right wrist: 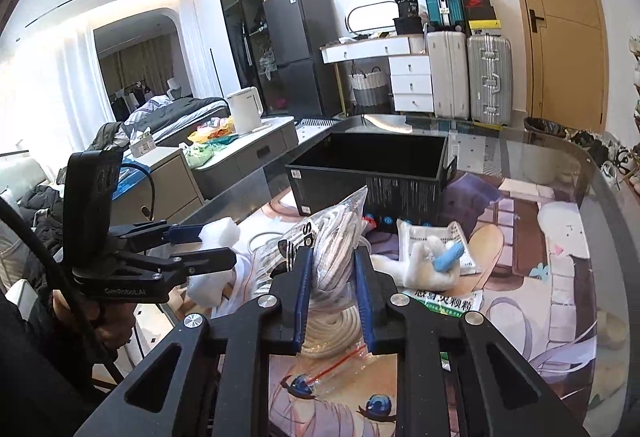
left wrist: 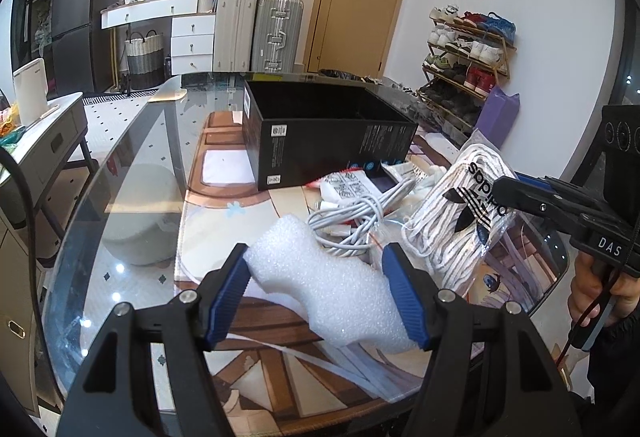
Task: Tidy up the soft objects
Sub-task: 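Carry the foam and the adidas bag over the open black box with both tools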
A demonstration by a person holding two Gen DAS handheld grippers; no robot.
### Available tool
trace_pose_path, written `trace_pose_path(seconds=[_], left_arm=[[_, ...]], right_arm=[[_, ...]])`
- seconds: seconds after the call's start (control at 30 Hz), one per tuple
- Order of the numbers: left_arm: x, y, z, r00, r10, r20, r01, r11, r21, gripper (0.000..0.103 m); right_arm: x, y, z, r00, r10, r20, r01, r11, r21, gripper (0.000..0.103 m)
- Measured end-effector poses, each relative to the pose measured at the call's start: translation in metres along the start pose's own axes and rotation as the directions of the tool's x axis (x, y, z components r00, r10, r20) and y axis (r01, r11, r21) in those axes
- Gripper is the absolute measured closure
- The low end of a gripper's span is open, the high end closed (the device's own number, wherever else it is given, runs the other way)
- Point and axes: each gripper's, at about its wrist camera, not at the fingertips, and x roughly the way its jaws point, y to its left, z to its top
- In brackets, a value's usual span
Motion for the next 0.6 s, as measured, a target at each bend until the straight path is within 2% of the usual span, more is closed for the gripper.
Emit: trace_pose_path(seconds=[0.6], left_arm=[[0.002,0.004,0.033,0.998,0.035,0.044,-0.035,0.999,0.006,0.036]], right_arm=[[-0.020,-0.010,0.025,0.997,-0.046,0.064,0.045,0.999,0.017,0.083]])
